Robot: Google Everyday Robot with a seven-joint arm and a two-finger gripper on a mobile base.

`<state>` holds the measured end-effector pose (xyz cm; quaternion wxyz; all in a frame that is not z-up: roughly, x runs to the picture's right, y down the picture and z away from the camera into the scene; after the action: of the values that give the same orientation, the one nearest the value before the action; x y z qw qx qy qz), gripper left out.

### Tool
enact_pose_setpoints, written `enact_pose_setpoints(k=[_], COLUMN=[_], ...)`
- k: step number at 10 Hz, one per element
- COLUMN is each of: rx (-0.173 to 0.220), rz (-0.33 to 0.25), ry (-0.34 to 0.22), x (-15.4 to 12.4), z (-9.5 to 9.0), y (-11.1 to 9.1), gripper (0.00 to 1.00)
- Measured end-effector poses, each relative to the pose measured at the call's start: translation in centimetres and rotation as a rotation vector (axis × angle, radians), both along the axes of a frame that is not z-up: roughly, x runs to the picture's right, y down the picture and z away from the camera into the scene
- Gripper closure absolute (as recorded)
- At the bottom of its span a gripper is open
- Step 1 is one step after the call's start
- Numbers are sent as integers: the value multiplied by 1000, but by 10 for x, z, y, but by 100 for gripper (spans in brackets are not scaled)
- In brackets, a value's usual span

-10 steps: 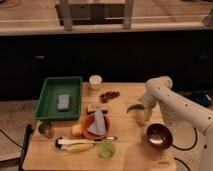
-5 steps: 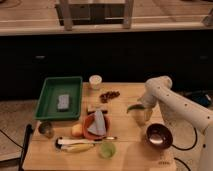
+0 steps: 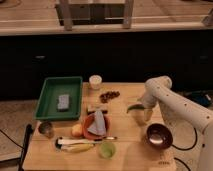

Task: Place pepper in plastic cup

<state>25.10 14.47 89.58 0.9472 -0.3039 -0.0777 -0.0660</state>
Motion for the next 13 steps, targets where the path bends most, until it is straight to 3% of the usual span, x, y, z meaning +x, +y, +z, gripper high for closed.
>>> enact_pose_setpoints(k=[13], rx=[1], rz=[-43], ry=[-21], x=[1], z=[4], y=[0], gripper=[20])
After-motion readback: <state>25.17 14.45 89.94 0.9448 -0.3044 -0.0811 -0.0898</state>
